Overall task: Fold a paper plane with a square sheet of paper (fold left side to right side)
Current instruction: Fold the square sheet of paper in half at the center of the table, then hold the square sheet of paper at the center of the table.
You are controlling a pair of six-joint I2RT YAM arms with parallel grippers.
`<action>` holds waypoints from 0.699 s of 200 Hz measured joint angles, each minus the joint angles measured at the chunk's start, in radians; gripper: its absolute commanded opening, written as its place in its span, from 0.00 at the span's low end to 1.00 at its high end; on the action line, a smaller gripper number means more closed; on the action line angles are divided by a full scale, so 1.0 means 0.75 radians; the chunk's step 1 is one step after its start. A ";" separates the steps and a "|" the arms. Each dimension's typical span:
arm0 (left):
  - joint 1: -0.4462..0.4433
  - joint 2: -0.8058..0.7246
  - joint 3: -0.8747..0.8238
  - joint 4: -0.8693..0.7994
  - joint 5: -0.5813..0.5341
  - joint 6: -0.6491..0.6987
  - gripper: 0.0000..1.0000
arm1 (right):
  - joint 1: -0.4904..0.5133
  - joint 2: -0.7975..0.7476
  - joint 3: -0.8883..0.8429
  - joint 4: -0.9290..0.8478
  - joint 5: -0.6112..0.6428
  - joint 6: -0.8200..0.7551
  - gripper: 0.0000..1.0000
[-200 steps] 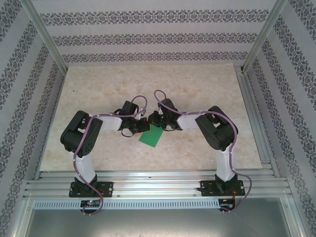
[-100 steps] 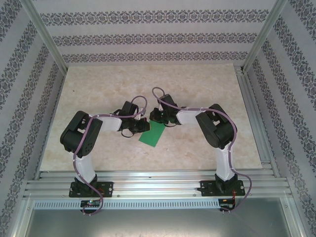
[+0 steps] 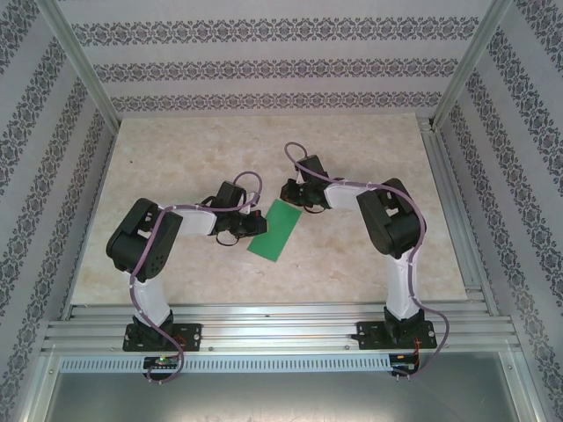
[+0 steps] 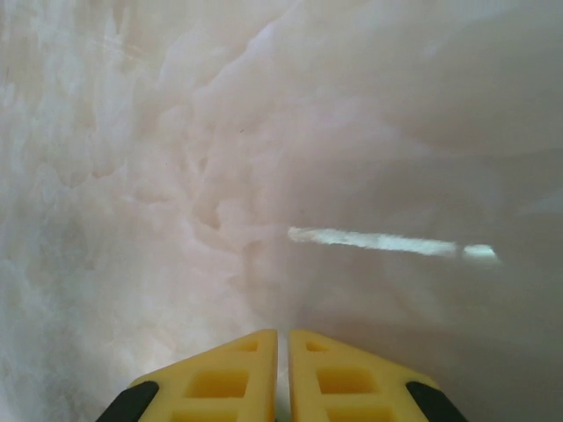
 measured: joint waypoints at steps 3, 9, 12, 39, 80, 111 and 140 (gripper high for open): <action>0.000 -0.001 0.000 0.000 -0.001 0.001 0.00 | -0.001 -0.018 -0.014 -0.001 0.001 0.001 0.11; -0.001 -0.002 0.000 -0.001 -0.004 0.001 0.00 | -0.006 -0.058 -0.042 -0.005 0.000 0.001 0.10; -0.001 -0.002 0.000 -0.001 -0.005 0.001 0.00 | -0.006 -0.080 -0.056 -0.008 -0.001 0.002 0.10; -0.003 -0.004 0.000 -0.001 -0.014 0.001 0.00 | 0.053 -0.269 -0.144 0.016 -0.013 0.026 0.10; -0.004 -0.005 0.000 -0.001 -0.020 0.001 0.00 | 0.208 -0.275 -0.242 0.204 -0.050 0.192 0.09; -0.009 -0.006 0.000 -0.001 -0.024 0.001 0.00 | 0.222 -0.141 -0.242 0.250 -0.052 0.287 0.10; -0.010 -0.006 0.000 -0.001 -0.026 0.001 0.00 | 0.221 -0.080 -0.240 0.252 -0.051 0.326 0.10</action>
